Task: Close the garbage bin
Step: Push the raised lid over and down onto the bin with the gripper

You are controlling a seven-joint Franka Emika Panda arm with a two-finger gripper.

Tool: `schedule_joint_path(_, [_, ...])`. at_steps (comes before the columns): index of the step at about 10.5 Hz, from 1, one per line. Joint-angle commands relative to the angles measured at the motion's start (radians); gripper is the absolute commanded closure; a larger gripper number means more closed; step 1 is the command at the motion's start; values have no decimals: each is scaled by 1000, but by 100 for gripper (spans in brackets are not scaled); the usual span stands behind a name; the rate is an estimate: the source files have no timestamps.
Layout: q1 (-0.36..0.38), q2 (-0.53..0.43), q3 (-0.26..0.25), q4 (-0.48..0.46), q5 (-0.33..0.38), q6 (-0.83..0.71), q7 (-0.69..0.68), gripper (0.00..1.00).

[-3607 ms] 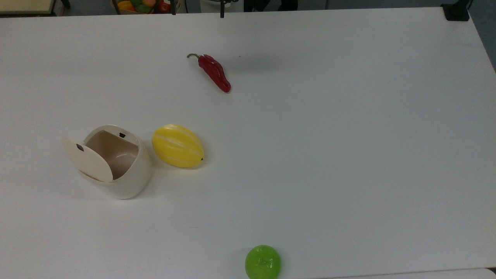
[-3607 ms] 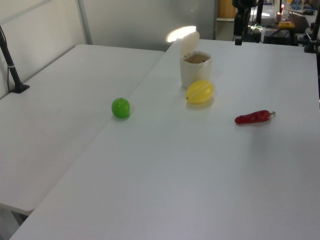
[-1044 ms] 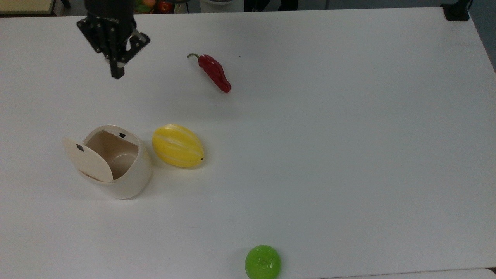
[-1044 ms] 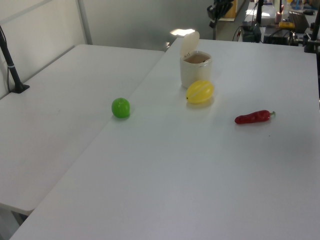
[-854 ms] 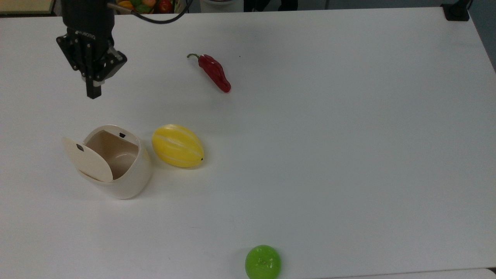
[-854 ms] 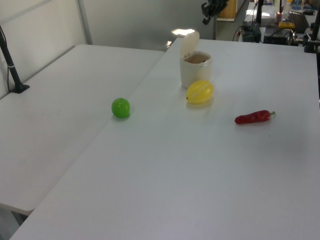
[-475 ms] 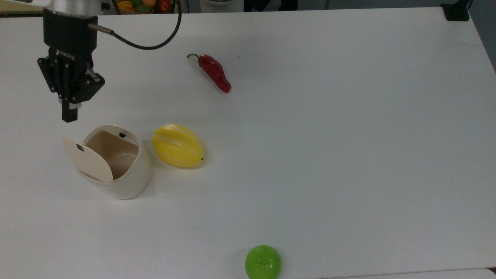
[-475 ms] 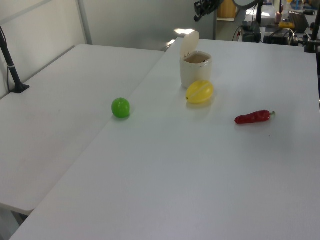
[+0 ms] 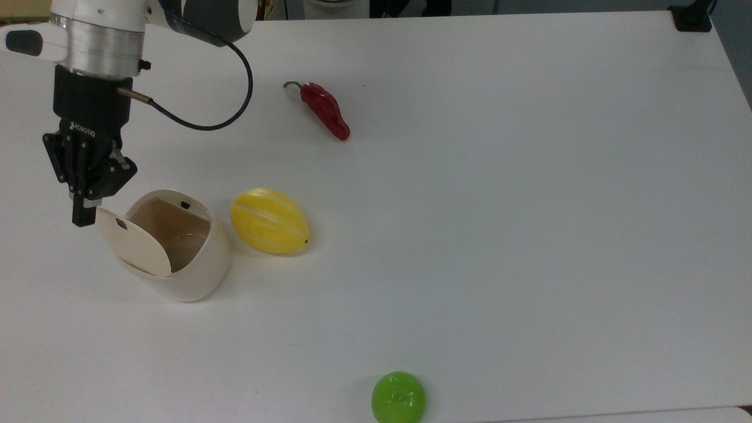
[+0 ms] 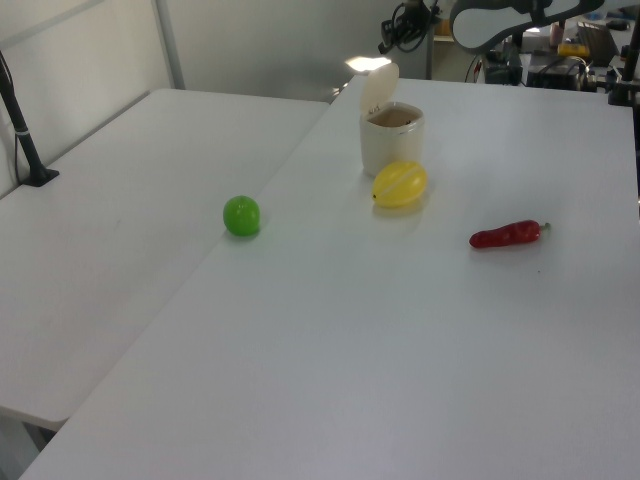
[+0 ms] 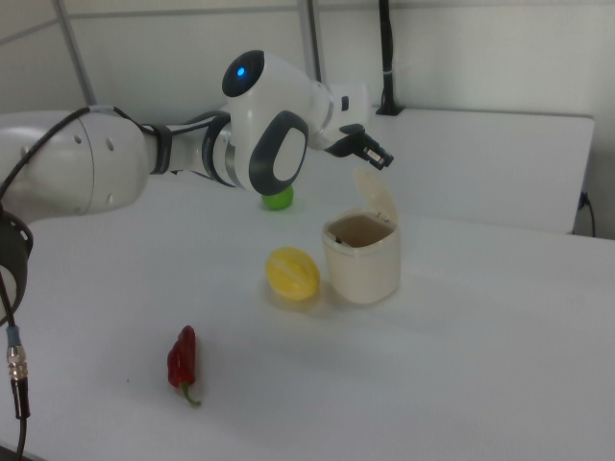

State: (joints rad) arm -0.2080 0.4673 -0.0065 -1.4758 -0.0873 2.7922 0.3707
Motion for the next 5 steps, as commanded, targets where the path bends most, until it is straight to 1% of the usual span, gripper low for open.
schedule_joint_path(1, [7,8,0,20,5,4,5,100])
schedule_joint_path(2, [10,1,0,12,3,-8,4,100])
schedule_joint_path(4, [15,-1,3,15,-2,-104,-4,100])
schedule_joint_path(5, [18,-1,8,12,-5,-120,-12,100])
